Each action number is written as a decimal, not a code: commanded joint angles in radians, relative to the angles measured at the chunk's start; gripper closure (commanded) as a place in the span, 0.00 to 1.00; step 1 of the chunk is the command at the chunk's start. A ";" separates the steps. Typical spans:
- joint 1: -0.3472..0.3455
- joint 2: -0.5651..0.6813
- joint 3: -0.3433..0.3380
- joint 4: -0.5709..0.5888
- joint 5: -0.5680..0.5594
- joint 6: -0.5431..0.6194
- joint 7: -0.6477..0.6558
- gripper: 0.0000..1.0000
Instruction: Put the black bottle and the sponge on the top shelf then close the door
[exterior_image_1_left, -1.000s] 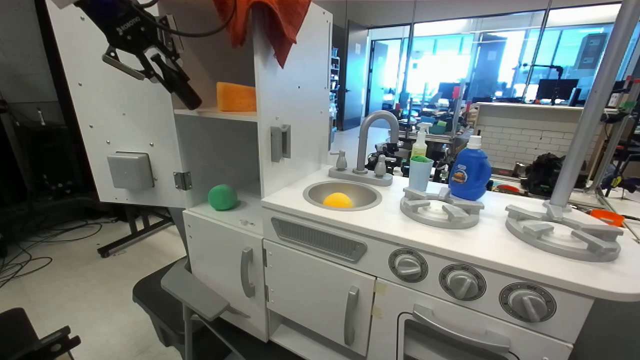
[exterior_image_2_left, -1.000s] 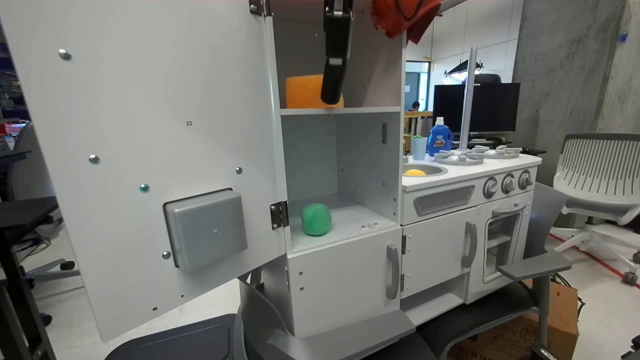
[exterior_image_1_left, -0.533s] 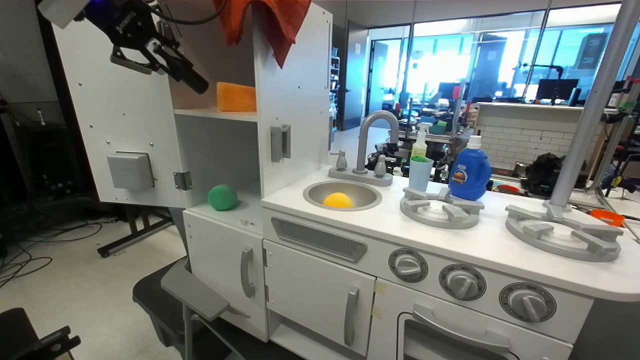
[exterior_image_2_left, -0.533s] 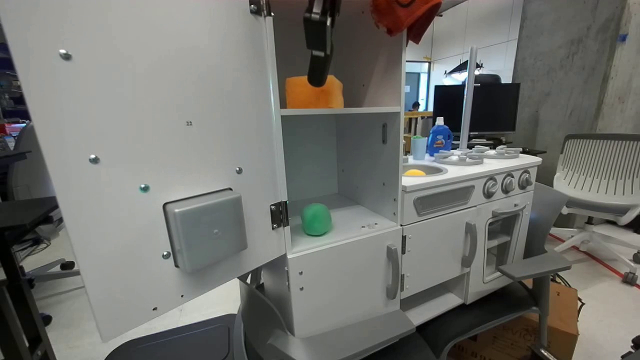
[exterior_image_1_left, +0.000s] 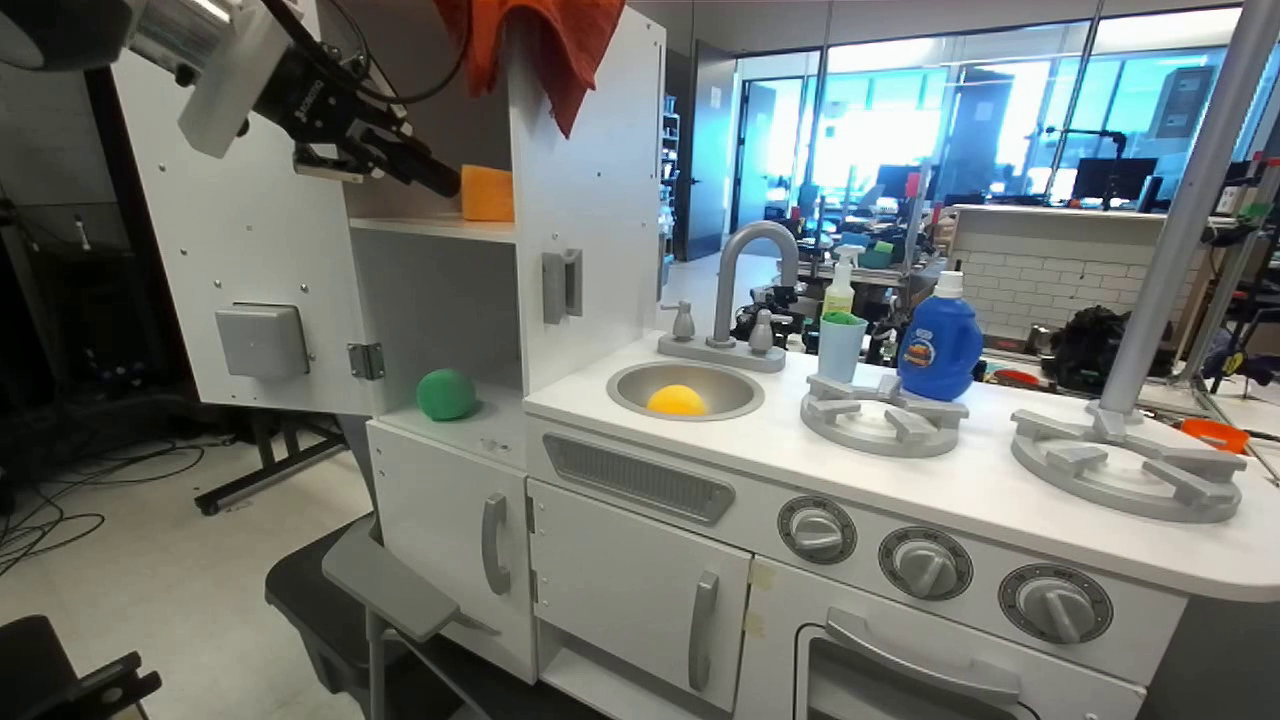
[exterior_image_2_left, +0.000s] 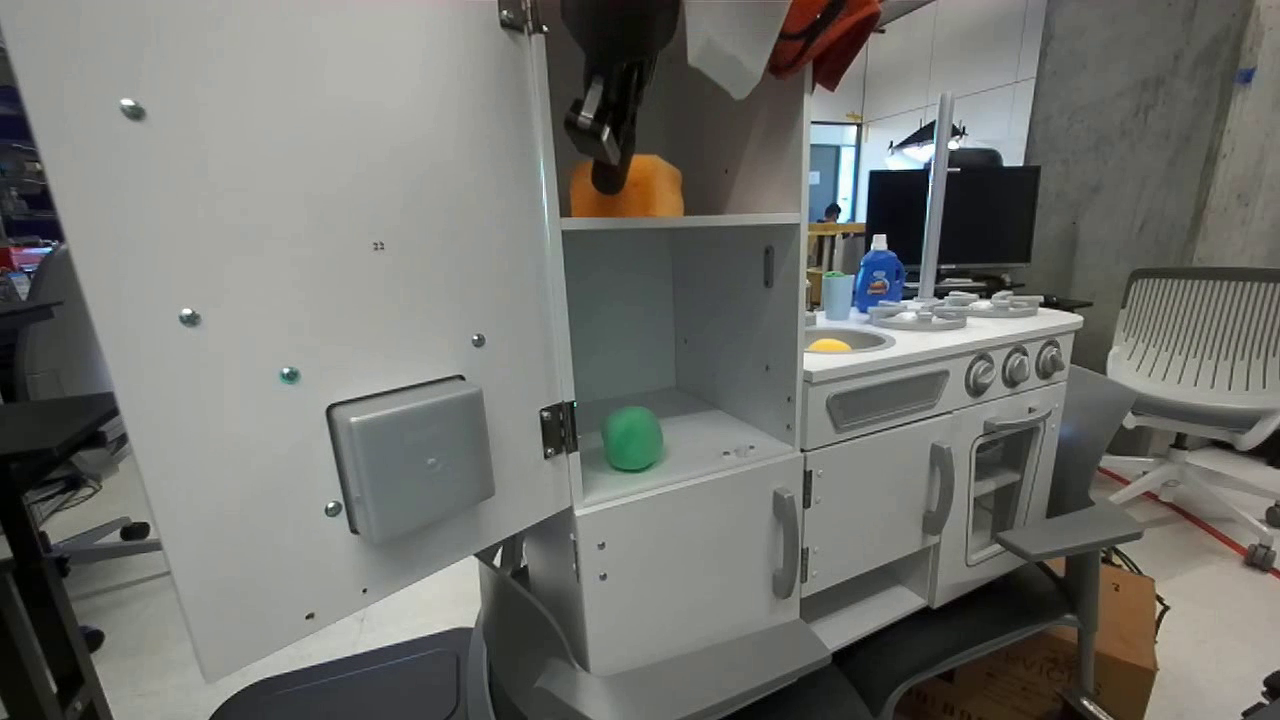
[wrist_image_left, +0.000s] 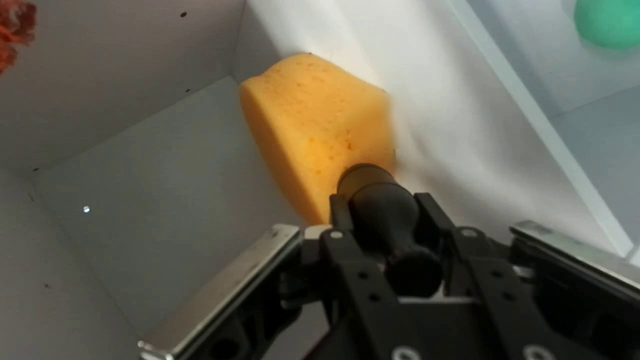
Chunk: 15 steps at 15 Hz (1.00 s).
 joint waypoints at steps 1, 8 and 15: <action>0.013 0.088 -0.009 0.110 -0.070 -0.036 0.085 0.89; 0.012 0.146 -0.012 0.190 -0.033 -0.061 0.086 0.39; -0.005 0.130 -0.012 0.185 0.010 -0.030 0.048 0.00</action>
